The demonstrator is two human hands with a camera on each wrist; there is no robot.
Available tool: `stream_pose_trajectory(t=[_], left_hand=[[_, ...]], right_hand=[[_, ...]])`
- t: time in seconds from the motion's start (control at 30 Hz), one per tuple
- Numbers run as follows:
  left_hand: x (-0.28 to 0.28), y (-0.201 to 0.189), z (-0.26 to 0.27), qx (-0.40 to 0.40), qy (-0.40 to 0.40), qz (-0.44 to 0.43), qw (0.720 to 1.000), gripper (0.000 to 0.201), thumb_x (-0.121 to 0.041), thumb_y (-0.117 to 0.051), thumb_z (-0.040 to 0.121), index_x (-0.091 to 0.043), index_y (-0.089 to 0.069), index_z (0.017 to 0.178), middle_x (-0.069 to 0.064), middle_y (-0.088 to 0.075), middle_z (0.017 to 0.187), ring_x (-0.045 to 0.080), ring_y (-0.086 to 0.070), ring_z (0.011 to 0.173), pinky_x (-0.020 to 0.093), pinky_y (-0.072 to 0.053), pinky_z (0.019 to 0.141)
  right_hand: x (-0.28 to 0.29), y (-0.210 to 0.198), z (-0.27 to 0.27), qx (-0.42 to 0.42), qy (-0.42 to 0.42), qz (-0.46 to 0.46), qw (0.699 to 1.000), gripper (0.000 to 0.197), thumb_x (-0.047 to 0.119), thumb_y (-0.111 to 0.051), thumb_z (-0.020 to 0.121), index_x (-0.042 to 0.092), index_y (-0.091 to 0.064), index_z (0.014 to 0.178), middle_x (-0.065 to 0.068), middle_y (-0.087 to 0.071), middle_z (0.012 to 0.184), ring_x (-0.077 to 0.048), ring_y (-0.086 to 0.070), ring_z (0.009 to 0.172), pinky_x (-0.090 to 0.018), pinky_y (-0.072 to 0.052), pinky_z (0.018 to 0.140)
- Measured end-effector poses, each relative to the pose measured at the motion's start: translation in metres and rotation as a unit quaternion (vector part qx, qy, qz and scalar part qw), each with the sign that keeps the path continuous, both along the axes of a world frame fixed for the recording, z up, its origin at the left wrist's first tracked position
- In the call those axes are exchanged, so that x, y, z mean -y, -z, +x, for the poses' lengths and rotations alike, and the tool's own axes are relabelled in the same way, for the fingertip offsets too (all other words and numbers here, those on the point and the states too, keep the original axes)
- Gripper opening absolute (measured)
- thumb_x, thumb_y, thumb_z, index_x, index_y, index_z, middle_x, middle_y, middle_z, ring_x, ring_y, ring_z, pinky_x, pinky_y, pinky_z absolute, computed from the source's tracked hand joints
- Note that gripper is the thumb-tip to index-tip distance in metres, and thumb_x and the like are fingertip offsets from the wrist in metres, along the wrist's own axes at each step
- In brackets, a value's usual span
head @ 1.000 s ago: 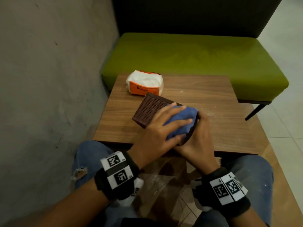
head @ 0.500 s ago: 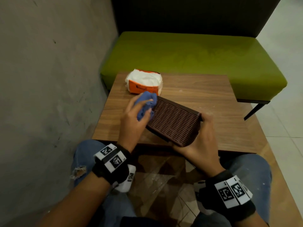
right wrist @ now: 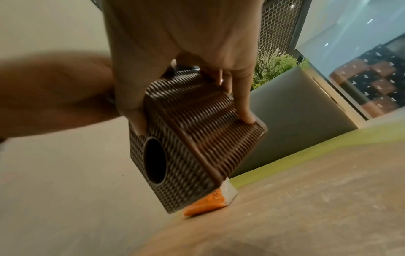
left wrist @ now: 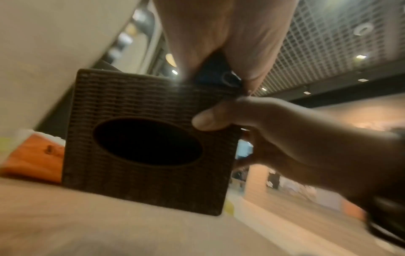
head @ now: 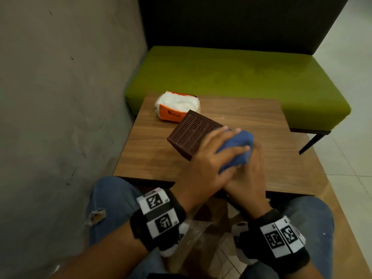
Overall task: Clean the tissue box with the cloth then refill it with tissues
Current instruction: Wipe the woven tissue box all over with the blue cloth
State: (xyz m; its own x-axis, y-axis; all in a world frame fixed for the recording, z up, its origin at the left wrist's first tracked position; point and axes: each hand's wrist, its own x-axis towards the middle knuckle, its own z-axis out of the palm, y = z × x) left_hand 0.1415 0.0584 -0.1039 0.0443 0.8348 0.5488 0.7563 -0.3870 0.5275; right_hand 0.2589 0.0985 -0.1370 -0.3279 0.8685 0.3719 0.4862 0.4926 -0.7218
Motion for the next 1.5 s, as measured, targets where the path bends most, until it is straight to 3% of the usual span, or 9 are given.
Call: stream_pose_trajectory(t=[0.27,0.47,0.6,0.73,0.97,1.13,1.27,1.37,1.5], left_hand=[[-0.027,0.02,-0.064,0.173,-0.168,-0.068,0.968,0.03,-0.02,-0.061,0.089,-0.015,-0.062,0.118,0.01,-0.048,0.134,0.024,-0.046,0.125,0.046,-0.042,0.102],[0.001,0.017,-0.033,-0.025,0.078,-0.045,0.996,0.035,-0.024,-0.059,0.089,-0.016,-0.06,0.124,0.008,-0.041,0.145,0.024,-0.031,0.137,0.035,-0.026,0.113],[-0.013,0.031,-0.075,0.133,-0.123,-0.06,0.982,0.032,-0.024,-0.059,0.092,-0.018,-0.059,0.123,0.006,-0.042,0.143,0.019,-0.039,0.133,0.031,-0.037,0.107],[0.012,0.043,-0.058,0.209,-0.21,-0.011,0.955,0.024,-0.015,-0.059,0.092,-0.011,-0.062,0.115,0.008,-0.051,0.129,0.013,-0.049,0.121,0.011,-0.039,0.095],[0.016,0.03,-0.102,0.413,-0.223,-0.165,0.868,0.016,-0.016,-0.055,0.092,-0.012,-0.061,0.079,-0.002,-0.065,0.07,0.003,-0.06,0.063,0.027,-0.048,0.067],[0.022,0.007,-0.141,0.133,-0.008,-0.391,0.911,0.056,-0.071,-0.074,0.05,-0.041,-0.06,0.096,-0.007,-0.068,0.108,-0.002,-0.061,0.101,0.019,-0.048,0.088],[0.012,-0.003,-0.129,0.104,0.087,-0.391,0.91,0.127,-0.052,-0.084,0.05,-0.042,-0.002,0.146,-0.028,-0.03,0.145,-0.014,-0.029,0.131,0.012,-0.031,0.104],[0.005,-0.008,-0.123,0.09,0.121,-0.35,0.924,0.119,-0.035,-0.087,0.055,-0.039,-0.009,0.144,-0.046,-0.03,0.134,-0.019,-0.031,0.127,0.004,-0.028,0.101],[0.006,-0.017,-0.121,0.062,0.106,-0.294,0.948,0.11,-0.038,-0.087,0.053,-0.036,-0.02,0.14,-0.025,-0.034,0.14,-0.008,-0.033,0.13,0.013,-0.027,0.107]], right_hand=[[0.006,0.0,0.013,0.022,-0.026,0.02,0.999,0.099,0.054,-0.072,0.049,0.005,-0.04,0.129,-0.006,-0.047,0.121,-0.018,-0.048,0.111,-0.026,-0.043,0.084],[0.002,0.006,0.013,-0.025,-0.034,-0.016,0.999,0.097,0.039,-0.088,0.053,0.02,-0.034,0.131,-0.003,-0.048,0.126,-0.017,-0.052,0.113,-0.032,-0.05,0.09],[0.002,0.006,0.018,-0.009,-0.015,-0.019,1.0,0.1,0.042,-0.085,0.048,0.012,-0.037,0.13,-0.003,-0.046,0.124,-0.02,-0.05,0.115,-0.043,-0.051,0.089],[-0.003,0.005,0.02,-0.017,-0.025,-0.061,0.998,0.106,0.053,-0.082,0.046,0.015,-0.034,0.133,0.002,-0.044,0.128,-0.014,-0.047,0.12,-0.042,-0.051,0.093],[-0.01,0.001,0.038,-0.086,-0.07,-0.126,0.986,0.104,0.054,-0.082,0.047,0.025,-0.031,0.132,0.015,-0.041,0.129,0.009,-0.041,0.122,-0.009,-0.044,0.09],[-0.023,-0.006,0.053,-0.118,-0.1,-0.167,0.974,0.112,0.048,-0.084,0.046,0.018,-0.028,0.138,0.006,-0.043,0.136,0.005,-0.043,0.126,-0.013,-0.047,0.093],[-0.023,-0.01,0.052,-0.111,-0.186,-0.204,0.955,0.105,0.039,-0.087,0.05,0.026,-0.027,0.135,0.005,-0.048,0.134,-0.007,-0.048,0.128,-0.018,-0.046,0.097],[-0.023,-0.01,0.052,-0.108,-0.209,-0.216,0.947,0.104,0.032,-0.088,0.051,0.027,-0.026,0.135,0.006,-0.051,0.132,-0.007,-0.051,0.125,-0.014,-0.045,0.095],[-0.028,-0.008,0.053,-0.046,-0.192,-0.186,0.962,0.114,0.044,-0.086,0.055,0.027,-0.019,0.146,0.013,-0.04,0.145,-0.001,-0.038,0.136,-0.016,-0.037,0.107]])
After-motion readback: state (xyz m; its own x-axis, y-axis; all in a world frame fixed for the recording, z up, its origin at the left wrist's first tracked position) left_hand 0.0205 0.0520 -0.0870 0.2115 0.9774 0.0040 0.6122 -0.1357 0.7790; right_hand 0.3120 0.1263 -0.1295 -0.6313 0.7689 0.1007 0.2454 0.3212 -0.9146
